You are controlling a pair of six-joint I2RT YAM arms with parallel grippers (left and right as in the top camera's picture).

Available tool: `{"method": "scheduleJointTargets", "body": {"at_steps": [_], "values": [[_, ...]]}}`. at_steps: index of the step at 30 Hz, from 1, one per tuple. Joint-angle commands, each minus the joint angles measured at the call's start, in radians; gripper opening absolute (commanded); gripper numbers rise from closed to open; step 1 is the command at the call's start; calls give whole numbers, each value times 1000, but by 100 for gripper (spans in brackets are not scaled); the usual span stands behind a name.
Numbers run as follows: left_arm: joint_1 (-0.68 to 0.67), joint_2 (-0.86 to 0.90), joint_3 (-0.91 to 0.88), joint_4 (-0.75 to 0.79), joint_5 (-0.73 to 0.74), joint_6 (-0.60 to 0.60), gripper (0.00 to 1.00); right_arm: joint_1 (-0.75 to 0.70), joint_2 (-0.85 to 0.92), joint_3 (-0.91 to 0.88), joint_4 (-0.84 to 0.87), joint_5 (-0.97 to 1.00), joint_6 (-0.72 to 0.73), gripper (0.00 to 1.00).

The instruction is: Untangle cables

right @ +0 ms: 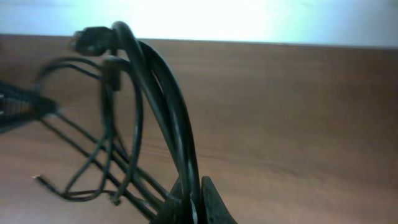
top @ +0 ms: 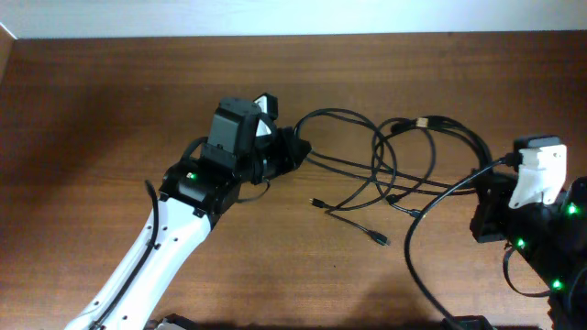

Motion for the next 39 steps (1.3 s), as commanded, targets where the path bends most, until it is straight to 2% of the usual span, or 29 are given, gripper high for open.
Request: {"method": "scheduleJointTargets", "body": {"at_steps": [1,4,10,16,19,21,23,27,30,35,37,39], "values": [[23,-1,3,79,56,-2,0,-3,-20,17,-40,238,112,4],[23,-1,3,176,140,-2,0,-3,-14,17,-79,301,158,4],[23,-1,3,372,266,26,0,-3,23,17,-214,502,350,4],[60,-23,3,410,310,69,0,-3,87,17,-295,559,438,6],[82,-47,3,425,361,113,0,-3,123,17,-317,546,448,43],[93,-64,3,461,421,171,0,-3,147,17,-316,507,447,59],[95,-84,3,489,469,234,0,-3,161,17,-298,467,446,65],[95,-104,3,489,485,257,0,-2,159,17,-212,324,326,68],[95,-105,3,481,489,257,0,-2,158,17,-143,159,165,68],[95,-105,3,483,472,255,0,-2,159,17,-121,-225,-211,69],[95,-105,3,482,425,215,0,-2,162,17,-123,-347,-313,71],[95,-105,3,490,391,152,0,-2,169,17,-126,-369,-333,72]]}}
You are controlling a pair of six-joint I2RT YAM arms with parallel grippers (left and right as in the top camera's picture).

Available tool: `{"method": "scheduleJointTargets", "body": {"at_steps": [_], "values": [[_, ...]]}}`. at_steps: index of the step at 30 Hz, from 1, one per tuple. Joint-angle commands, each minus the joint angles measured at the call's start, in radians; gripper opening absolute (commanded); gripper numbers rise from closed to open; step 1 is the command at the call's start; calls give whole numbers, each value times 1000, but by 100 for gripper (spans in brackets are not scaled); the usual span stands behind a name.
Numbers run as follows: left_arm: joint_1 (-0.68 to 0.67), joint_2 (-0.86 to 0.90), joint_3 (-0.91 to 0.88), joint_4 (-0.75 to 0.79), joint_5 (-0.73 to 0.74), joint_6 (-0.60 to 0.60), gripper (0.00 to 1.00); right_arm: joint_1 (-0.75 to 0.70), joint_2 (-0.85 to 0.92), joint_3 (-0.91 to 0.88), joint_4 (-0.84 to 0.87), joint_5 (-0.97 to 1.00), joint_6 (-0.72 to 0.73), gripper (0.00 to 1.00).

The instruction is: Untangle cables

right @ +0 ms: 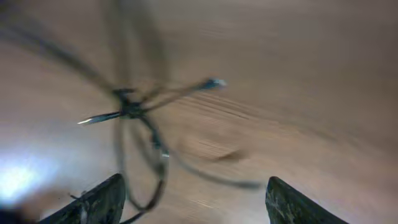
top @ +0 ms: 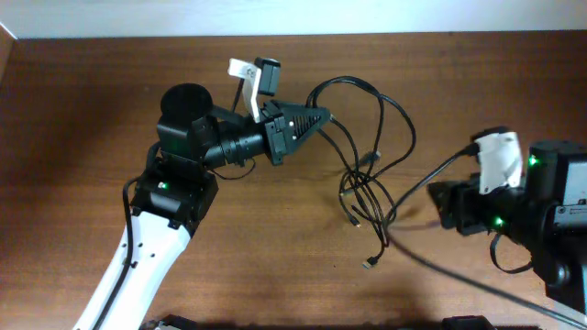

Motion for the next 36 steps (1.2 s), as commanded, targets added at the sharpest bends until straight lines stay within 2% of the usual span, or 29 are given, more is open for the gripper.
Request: {"method": "scheduleJointTargets", "body": {"at_steps": [1,5,11,13,17,24,29,33,36], "values": [[3,-18,5,45,-59,-112,0,-1,13,12,-3,-230,-208,72],[3,-19,5,141,-59,-202,0,-1,59,9,-7,-243,-233,73],[3,-19,5,280,-69,-341,0,-1,146,9,3,-367,-320,73],[3,-19,5,301,-85,-351,0,-1,185,9,28,-404,-336,73],[2,-19,5,301,-177,-443,0,0,248,9,60,-450,-361,73],[2,-19,5,301,-374,-681,0,1,329,9,87,-521,-400,73],[-5,-19,5,300,-436,-753,0,51,367,9,106,-563,-427,73],[-14,-19,5,300,-445,-755,0,116,391,9,162,-562,-427,73],[-14,-19,5,302,-433,-782,0,143,417,9,191,-464,-401,73]]}}
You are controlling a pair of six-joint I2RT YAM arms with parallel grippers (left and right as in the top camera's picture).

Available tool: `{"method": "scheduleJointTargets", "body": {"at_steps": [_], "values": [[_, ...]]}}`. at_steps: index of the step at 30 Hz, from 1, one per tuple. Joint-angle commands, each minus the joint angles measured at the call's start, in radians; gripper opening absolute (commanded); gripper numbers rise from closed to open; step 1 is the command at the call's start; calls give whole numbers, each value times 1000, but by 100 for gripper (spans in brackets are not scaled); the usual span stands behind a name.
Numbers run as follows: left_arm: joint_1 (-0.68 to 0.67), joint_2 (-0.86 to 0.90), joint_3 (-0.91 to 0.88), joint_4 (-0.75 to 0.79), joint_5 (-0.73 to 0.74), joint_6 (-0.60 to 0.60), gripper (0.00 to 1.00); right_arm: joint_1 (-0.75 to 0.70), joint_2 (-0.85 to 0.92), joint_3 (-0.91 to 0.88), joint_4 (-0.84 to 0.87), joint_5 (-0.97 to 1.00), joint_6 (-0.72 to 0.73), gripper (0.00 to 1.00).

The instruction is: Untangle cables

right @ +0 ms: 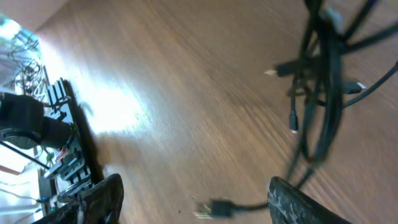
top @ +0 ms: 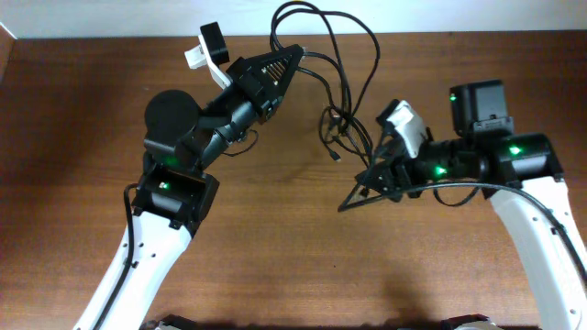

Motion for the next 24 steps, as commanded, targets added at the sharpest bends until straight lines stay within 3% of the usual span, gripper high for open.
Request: {"method": "scheduleJointTargets", "body": {"at_steps": [1,7,14,16,18,20,24], "values": [[-6,-19,8,14,-5,-53,0,24,35,9,19,95,22,73],[-9,-19,8,17,16,-54,0,22,72,9,56,308,56,73],[-42,-19,8,93,16,-54,0,23,138,9,170,322,45,72],[-50,-19,8,98,16,-54,0,23,164,9,183,322,44,61],[-51,-19,8,95,16,-53,0,23,178,9,187,322,45,36],[-47,-19,8,90,14,-53,0,23,176,10,171,321,46,20],[-28,-19,8,9,-5,-51,0,23,122,10,131,314,53,7]]}}
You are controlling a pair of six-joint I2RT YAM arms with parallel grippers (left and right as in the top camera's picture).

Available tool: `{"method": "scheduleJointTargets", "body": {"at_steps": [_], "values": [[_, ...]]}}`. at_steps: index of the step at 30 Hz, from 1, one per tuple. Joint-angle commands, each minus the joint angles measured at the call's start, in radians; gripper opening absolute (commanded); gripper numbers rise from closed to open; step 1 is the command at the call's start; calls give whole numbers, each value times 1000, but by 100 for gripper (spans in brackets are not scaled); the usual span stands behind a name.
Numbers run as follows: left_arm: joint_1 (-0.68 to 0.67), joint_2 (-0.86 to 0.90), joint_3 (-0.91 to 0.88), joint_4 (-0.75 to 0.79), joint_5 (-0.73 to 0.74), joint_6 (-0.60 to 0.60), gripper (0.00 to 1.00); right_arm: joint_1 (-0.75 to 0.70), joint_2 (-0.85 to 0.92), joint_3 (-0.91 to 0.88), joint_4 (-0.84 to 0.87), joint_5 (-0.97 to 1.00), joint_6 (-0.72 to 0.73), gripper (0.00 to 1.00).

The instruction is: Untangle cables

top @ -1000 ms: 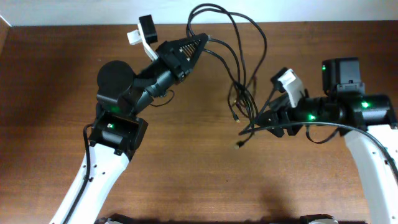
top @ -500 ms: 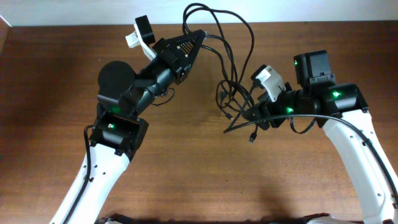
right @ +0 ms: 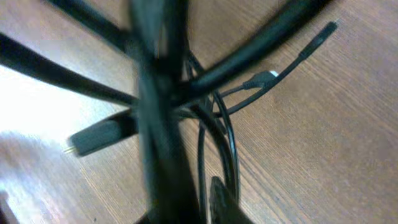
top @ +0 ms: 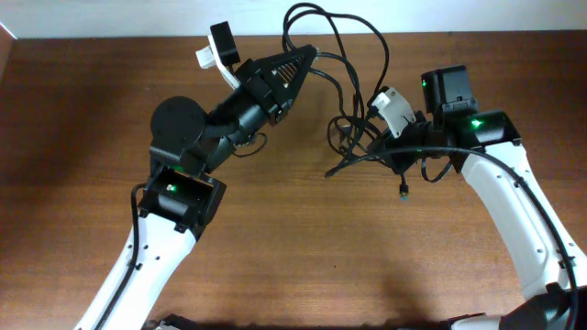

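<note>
A tangle of black cables (top: 341, 55) hangs off the table from my left gripper (top: 307, 53), which is shut on the loops near the far edge. The strands drop into a knot (top: 347, 133) over the table's middle. My right gripper (top: 351, 162) has come in from the right and sits shut on the strands just below that knot. In the right wrist view the cables (right: 205, 81) cross close to the lens. A thin strand runs down between the near-closed fingertips (right: 219, 193). A plug (right: 99, 137) and a small connector (right: 267, 76) stick out to the sides.
The brown wooden table (top: 83, 110) lies below, with a white wall strip along its far edge (top: 110, 18). One loose connector end (top: 404, 191) dangles under the right wrist. Both arms crowd the upper middle.
My right gripper was open below and to the right of the hanging tangle; now it is up against the knot and shut on strands. The left gripper holds the cables in about the same high place.
First the cables lay spread on the table, left gripper on their left loop and right gripper shut on a strand at the right. Then the left gripper held them lifted and the right gripper was open. Later they hung higher. Now the right gripper grips below the knot.
</note>
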Motion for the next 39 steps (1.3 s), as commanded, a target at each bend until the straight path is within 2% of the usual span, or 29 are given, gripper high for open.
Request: {"method": "scheduleJointTargets", "body": {"at_steps": [1,5,11,15,17,20,22,23,24,26,29,33,36,39], "values": [[21,-19,8,-85,-21,9,0,4,-72,10,-27,-3,8,7],[23,-19,8,-224,-66,121,0,4,-185,10,-43,-2,21,7],[23,-19,8,-512,-111,416,0,3,-439,10,-24,10,82,5],[21,-19,8,-672,-111,590,0,3,-539,10,12,10,129,4],[20,-19,8,-755,-110,695,0,3,-568,10,25,19,154,4],[19,-19,8,-846,-37,930,0,3,-609,10,38,74,212,4],[19,-19,8,-870,32,1066,18,3,-623,10,45,89,236,4],[19,-19,8,-885,58,1130,33,3,-628,10,47,87,238,4],[19,-19,8,-908,78,1201,52,3,-634,10,48,88,245,4],[19,-19,8,-944,84,1263,73,3,-636,10,46,88,255,4],[19,-19,8,-952,84,1268,99,3,-636,10,45,87,256,4],[19,-19,8,-901,129,1268,99,3,-636,10,38,87,262,4],[19,-19,8,-797,248,1269,99,4,-636,10,32,72,262,4],[10,-19,8,-711,319,1342,99,4,-636,10,32,0,262,4]]}}
